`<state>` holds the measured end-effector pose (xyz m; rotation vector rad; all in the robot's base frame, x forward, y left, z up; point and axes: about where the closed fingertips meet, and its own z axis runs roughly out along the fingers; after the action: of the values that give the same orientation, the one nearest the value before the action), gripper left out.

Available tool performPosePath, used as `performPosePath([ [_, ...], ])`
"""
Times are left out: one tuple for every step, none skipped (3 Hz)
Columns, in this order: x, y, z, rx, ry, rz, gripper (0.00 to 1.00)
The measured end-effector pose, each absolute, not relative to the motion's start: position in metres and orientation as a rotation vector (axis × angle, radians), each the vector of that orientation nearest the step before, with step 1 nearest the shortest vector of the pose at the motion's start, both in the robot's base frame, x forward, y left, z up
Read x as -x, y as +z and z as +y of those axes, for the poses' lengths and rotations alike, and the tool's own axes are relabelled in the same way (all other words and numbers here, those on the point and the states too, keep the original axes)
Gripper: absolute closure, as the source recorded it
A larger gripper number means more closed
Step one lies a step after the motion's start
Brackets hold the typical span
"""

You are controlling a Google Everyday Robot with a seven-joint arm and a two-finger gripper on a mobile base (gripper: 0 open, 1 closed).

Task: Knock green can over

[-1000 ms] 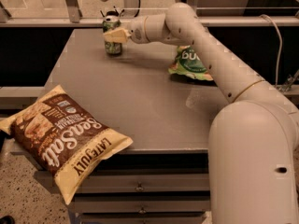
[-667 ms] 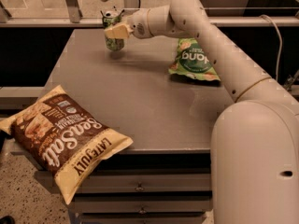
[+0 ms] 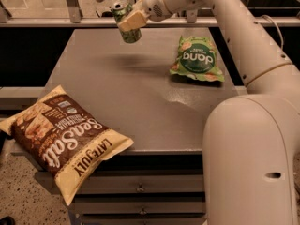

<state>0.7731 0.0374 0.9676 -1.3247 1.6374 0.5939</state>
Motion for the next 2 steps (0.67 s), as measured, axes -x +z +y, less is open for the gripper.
performPosePath([
  [-0.743,0.969,0.022,1.583,0.469,1.682,1.00],
  [-0.712,0.952,0.017,1.828,0.415,1.724,1.00],
])
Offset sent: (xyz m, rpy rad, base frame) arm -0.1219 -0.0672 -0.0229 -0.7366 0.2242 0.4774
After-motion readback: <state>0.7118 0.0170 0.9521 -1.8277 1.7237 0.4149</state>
